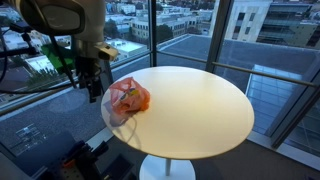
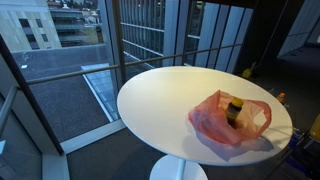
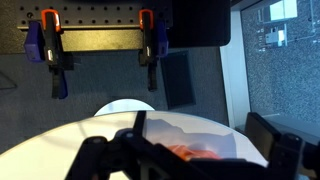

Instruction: Remove the bottle with a yellow cap from the plastic bag and put it on the table

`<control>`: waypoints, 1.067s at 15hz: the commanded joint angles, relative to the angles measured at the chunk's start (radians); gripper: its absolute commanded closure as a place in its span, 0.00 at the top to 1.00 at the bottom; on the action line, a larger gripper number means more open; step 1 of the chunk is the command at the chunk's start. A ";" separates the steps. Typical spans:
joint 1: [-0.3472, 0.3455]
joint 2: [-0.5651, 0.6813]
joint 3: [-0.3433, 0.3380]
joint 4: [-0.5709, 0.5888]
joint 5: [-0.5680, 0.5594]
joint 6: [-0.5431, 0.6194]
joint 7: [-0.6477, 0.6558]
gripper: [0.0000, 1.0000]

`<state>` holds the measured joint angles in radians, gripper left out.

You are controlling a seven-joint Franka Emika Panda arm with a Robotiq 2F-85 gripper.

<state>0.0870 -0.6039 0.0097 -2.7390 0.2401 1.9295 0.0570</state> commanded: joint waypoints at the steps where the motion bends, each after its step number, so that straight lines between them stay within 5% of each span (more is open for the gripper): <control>1: -0.015 0.039 0.023 0.049 -0.009 0.012 0.012 1.00; 16: -0.016 0.362 0.134 0.311 -0.141 0.255 0.171 1.00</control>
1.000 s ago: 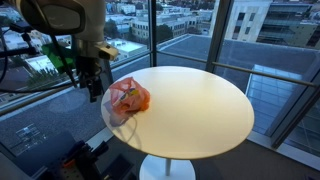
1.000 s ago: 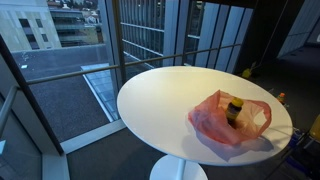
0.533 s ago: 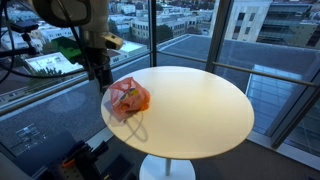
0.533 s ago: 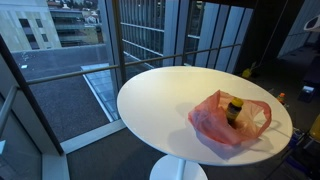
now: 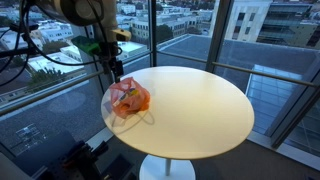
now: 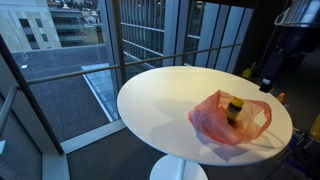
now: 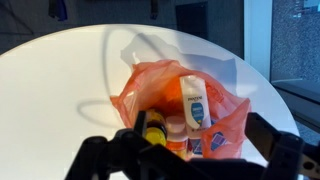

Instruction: Remove the bottle with a yellow cap from the plastic bag and put it on the table

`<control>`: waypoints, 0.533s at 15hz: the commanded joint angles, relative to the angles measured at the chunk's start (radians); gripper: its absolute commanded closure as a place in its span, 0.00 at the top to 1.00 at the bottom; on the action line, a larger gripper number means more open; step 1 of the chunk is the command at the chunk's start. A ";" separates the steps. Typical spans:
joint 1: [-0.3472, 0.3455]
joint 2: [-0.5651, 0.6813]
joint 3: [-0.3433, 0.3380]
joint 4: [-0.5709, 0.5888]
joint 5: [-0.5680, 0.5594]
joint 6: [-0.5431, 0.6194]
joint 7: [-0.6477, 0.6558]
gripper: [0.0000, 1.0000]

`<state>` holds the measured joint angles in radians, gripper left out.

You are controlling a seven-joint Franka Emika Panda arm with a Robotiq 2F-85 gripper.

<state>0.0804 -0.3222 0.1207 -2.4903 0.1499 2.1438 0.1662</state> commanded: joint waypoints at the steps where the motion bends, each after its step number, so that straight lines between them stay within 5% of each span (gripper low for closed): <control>1: -0.009 0.103 0.027 0.072 -0.066 0.062 0.077 1.00; 8: 0.005 0.148 0.015 0.060 -0.084 0.119 0.085 1.00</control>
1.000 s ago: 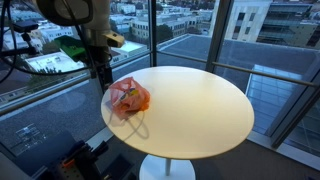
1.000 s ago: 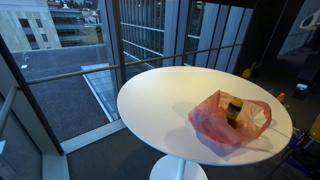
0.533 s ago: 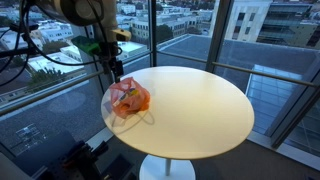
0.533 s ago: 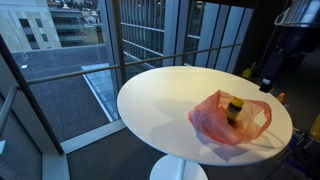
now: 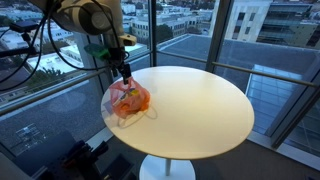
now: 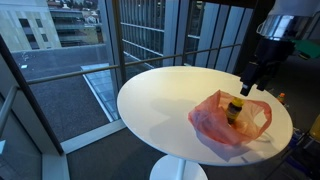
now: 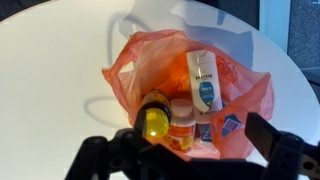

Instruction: Remove the bottle with a yellow cap from the plastic bag and put it on the table

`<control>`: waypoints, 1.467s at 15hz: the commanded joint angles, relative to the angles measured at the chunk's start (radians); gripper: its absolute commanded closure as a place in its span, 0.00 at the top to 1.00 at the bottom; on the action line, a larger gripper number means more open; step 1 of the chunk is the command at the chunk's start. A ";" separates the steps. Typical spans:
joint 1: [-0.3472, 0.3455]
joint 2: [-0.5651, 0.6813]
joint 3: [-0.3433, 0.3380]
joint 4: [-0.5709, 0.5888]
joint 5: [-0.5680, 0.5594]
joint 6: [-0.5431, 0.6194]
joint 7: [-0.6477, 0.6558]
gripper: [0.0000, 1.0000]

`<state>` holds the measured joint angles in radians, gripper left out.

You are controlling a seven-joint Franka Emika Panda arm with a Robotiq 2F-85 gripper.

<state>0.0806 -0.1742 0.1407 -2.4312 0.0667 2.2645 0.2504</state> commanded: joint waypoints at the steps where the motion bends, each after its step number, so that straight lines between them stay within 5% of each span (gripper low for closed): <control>1: 0.005 0.000 -0.005 0.001 -0.001 -0.002 0.001 1.00; 22: 0.022 0.192 -0.011 0.008 0.021 0.141 -0.039 1.00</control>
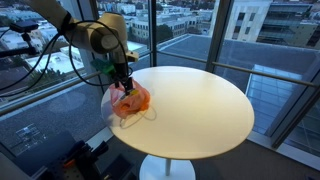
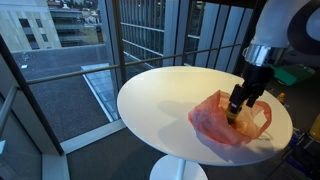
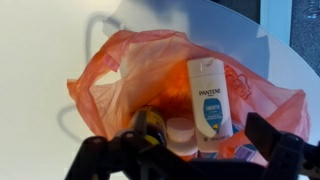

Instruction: Remove the bottle with a yellow cap from the plastic bag and put it on the table

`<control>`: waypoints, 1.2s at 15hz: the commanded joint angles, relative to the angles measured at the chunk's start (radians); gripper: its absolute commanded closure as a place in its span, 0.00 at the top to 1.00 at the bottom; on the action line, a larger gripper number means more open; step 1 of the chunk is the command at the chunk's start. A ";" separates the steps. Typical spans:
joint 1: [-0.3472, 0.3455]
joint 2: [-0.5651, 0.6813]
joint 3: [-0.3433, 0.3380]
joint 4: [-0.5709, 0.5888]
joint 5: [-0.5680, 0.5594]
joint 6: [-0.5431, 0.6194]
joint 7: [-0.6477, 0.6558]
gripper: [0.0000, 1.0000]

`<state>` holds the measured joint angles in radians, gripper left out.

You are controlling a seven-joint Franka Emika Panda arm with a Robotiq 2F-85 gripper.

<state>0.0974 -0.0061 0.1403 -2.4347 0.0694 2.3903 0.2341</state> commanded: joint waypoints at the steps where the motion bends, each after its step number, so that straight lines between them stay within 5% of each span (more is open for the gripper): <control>1: 0.004 0.030 -0.013 0.012 0.017 0.020 -0.022 1.00; 18: -0.005 0.064 -0.059 0.020 -0.042 0.128 0.021 1.00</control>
<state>0.0960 0.0488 0.0890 -2.4315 0.0582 2.5111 0.2351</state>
